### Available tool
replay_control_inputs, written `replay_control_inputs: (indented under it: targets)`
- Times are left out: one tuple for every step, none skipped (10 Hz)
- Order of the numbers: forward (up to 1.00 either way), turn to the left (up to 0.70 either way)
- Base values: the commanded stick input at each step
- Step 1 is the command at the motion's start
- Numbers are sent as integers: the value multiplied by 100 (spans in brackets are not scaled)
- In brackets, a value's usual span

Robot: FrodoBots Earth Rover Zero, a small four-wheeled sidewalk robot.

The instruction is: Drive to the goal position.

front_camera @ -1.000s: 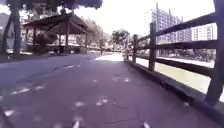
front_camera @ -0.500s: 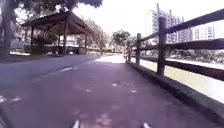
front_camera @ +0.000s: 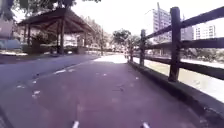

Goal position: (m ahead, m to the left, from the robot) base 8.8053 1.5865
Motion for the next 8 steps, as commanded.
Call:
replay_control_inputs:
  targets:
    - [100, 0]
    - [100, 0]
    - [100, 0]
    - [100, 0]
    - [100, 0]
    - [100, 0]
    - [100, 0]
    - [100, 0]
